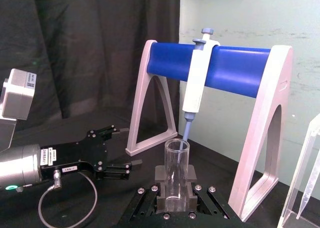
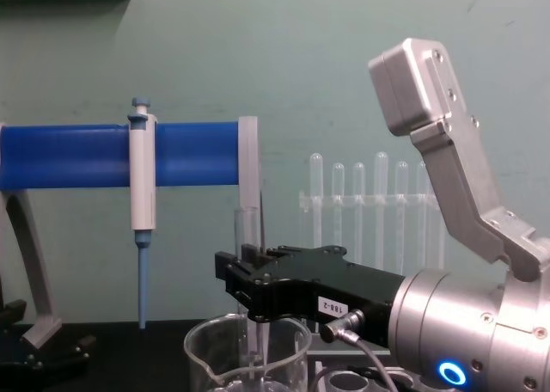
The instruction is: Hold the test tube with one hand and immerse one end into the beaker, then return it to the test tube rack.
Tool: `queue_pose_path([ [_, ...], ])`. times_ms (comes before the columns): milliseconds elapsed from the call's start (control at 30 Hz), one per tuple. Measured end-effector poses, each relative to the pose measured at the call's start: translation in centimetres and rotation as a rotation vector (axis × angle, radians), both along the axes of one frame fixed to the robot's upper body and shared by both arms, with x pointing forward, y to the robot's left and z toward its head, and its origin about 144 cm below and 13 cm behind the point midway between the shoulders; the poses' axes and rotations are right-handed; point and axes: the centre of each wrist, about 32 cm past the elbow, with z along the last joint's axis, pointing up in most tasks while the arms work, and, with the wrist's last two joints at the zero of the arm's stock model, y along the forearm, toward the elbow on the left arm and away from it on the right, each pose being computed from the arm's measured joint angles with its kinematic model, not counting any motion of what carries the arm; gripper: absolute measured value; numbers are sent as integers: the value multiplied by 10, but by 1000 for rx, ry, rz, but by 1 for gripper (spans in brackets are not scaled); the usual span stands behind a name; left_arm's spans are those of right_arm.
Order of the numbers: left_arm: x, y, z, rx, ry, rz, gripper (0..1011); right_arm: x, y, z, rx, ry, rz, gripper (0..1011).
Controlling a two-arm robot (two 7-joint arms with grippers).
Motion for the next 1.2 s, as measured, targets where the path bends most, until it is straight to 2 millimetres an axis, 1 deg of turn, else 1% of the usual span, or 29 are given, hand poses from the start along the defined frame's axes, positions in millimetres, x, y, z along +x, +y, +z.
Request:
queue_pose_path([
  [1200,0,0,0,0,0,0,1000,0,0,0,0,0,0,226],
])
